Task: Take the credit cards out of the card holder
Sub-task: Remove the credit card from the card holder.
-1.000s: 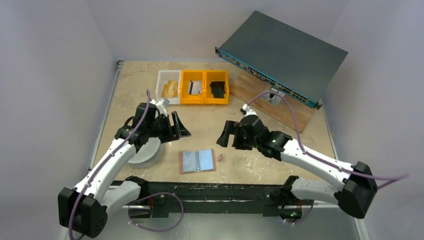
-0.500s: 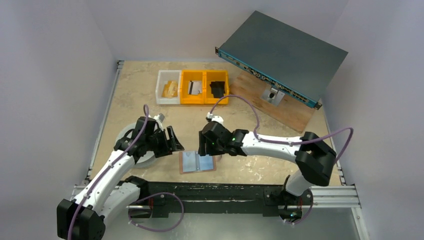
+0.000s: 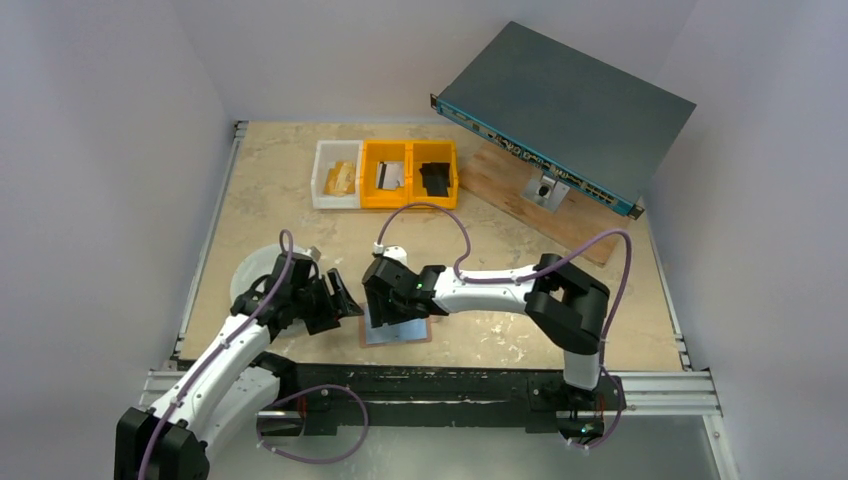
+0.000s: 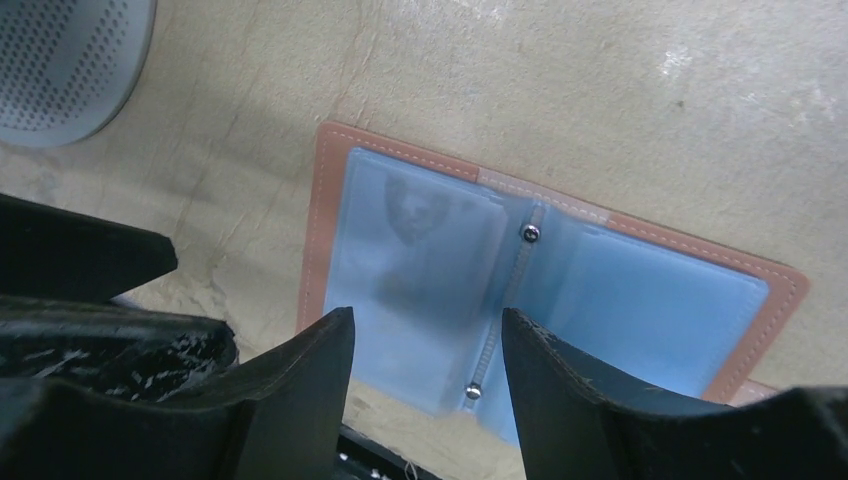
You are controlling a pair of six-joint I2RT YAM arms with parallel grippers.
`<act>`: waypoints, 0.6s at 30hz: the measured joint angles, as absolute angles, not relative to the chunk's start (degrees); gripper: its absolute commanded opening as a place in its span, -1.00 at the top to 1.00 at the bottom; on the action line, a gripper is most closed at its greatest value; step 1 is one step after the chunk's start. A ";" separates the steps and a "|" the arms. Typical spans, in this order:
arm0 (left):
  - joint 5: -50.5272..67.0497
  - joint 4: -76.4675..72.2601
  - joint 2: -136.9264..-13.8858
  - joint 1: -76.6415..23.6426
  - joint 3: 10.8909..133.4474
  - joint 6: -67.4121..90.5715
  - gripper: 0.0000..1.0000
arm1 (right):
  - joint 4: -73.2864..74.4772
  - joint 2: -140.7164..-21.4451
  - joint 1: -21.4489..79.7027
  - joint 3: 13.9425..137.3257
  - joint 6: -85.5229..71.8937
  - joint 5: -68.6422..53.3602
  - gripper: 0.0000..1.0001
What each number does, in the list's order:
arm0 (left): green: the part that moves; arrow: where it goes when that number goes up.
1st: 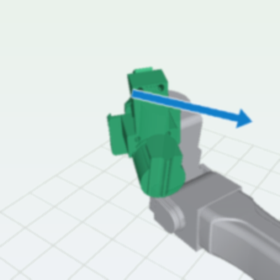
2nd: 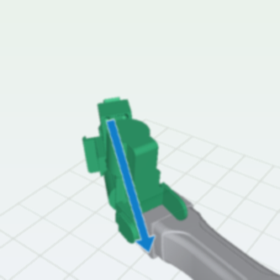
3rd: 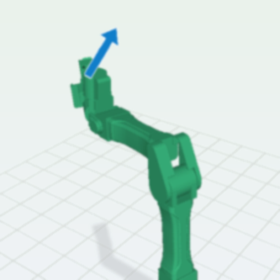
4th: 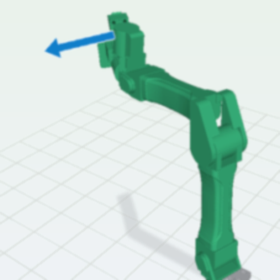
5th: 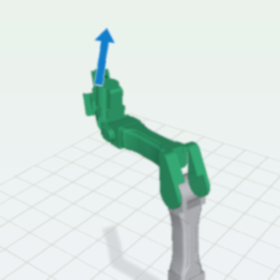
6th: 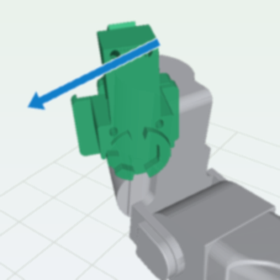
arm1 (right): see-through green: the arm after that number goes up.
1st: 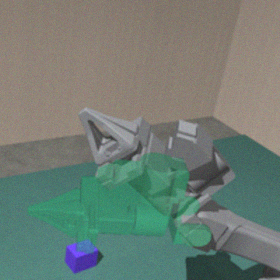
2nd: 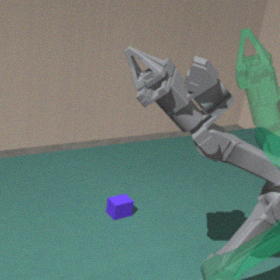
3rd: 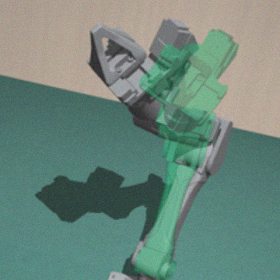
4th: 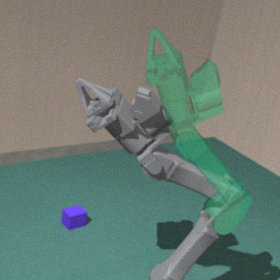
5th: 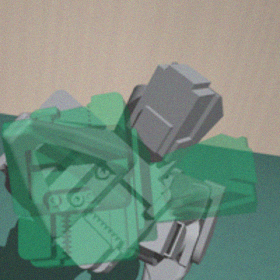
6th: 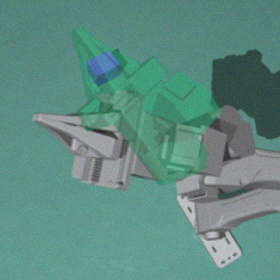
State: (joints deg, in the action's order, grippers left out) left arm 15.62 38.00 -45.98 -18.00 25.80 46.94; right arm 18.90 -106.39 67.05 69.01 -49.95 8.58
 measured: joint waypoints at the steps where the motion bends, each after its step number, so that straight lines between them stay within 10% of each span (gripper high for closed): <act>1: 15.35 38.02 -45.67 -18.00 25.80 47.09 -0.29 | 19.20 -107.22 67.13 69.71 -49.84 8.64 -0.11; 18: 16.58 35.66 -47.37 -18.00 24.38 47.83 -0.19 | 17.54 -109.95 65.47 69.76 -49.93 5.67 0.81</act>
State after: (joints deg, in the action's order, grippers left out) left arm 16.58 35.66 -47.37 -18.00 24.38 47.83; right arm 17.54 -109.95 65.47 69.76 -49.93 5.67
